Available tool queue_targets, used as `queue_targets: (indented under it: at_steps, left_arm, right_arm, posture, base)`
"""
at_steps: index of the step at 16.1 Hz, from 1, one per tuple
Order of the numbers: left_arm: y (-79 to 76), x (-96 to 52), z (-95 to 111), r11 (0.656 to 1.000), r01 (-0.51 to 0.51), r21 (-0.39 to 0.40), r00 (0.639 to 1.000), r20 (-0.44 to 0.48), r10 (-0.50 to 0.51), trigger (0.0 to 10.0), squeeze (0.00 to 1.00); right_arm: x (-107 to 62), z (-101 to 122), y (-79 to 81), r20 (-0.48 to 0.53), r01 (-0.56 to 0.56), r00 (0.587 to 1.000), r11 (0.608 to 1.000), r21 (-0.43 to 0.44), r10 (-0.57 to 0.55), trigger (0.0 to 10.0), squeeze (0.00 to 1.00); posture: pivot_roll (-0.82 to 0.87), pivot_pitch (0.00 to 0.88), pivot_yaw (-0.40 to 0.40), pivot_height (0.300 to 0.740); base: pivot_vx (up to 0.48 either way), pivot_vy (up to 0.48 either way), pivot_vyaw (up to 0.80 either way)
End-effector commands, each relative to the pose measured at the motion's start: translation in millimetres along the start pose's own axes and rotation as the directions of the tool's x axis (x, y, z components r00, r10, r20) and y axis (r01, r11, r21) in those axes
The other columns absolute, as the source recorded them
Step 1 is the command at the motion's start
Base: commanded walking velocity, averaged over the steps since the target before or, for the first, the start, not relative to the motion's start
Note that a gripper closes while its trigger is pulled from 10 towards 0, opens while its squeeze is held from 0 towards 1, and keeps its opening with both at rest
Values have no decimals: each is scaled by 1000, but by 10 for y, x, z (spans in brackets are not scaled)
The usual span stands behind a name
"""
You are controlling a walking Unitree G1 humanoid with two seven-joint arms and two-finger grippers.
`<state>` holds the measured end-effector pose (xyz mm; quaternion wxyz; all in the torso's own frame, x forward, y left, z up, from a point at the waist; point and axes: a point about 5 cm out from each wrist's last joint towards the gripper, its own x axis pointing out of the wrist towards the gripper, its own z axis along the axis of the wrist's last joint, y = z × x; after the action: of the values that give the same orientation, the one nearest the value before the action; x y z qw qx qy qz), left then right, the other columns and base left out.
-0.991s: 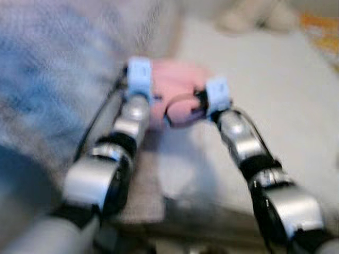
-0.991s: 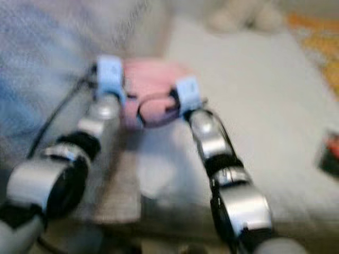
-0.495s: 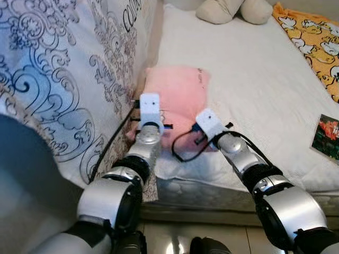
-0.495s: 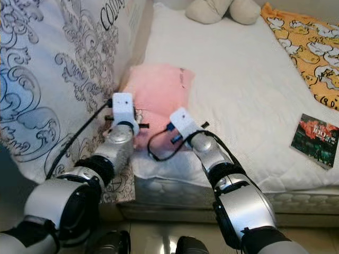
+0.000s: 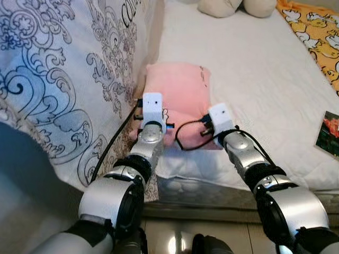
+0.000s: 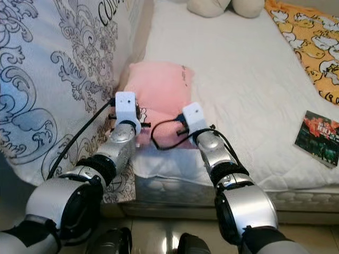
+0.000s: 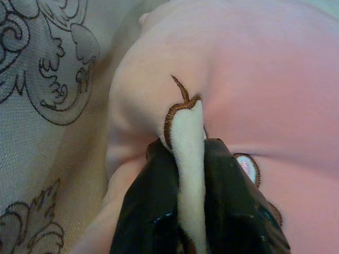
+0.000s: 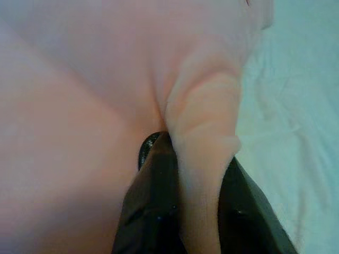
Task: Clean up the room
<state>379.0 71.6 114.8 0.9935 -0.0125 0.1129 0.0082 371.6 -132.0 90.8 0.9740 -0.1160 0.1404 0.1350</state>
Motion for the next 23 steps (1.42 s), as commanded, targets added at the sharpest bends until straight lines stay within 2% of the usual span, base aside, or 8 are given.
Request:
queue_targets:
  at_steps: [1,5,12,15,18,19,20,23]
  left_arm:
    - [86,36,128,999,-44,-25,998,41,45,10000,1000]
    - [96,24,140,999,-41,11,995,91,40,10000,1000]
    - [600,-90,178,988,-14,154,967,252,-25,10000,1000]
    - [674,-476,-152,975,10,224,963,259,-69,10000,1000]
    - [668,-704,-88,956,63,288,934,321,-158,10000,1000]
    - [709,-849,-115,946,77,315,918,349,-190,10000,0]
    - [789,-958,-177,964,77,254,922,351,-166,10000,0]
    - [772,-974,-131,990,56,132,919,379,-103,10000,0]
  right_arm:
    - [-21,-27,-144,-27,56,998,996,70,-54,10000,1000]
    - [-34,-8,-162,23,51,998,985,166,-55,10000,1000]
    - [-333,-398,-62,77,78,992,956,283,-103,10000,1000]
    - [-656,-215,-171,242,157,947,962,223,-211,10000,1000]
    - [-1005,-118,-223,307,334,873,924,187,-378,10000,1000]
    - [-1161,-240,-208,294,373,871,919,127,-394,10000,1000]
    - [-1262,-406,-202,253,374,885,920,115,-392,10000,0]
    - [-1253,-610,-183,161,421,890,904,73,-427,10000,0]
  posture:
    - [-37,164,-27,740]
    - [-42,148,-46,740]
    - [-37,76,-37,740]
    - [2,0,-35,740]
    - [18,0,-35,740]
    - [26,0,-36,740]
    - [29,0,-38,740]
    - [36,0,-30,740]
  base:
    - [0,0,0]
    - [0,0,0]
    - [0,0,0]
    - [0,0,0]
    - [0,0,0]
    - [0,0,0]
    - [0,0,0]
    - [0,-421,0]
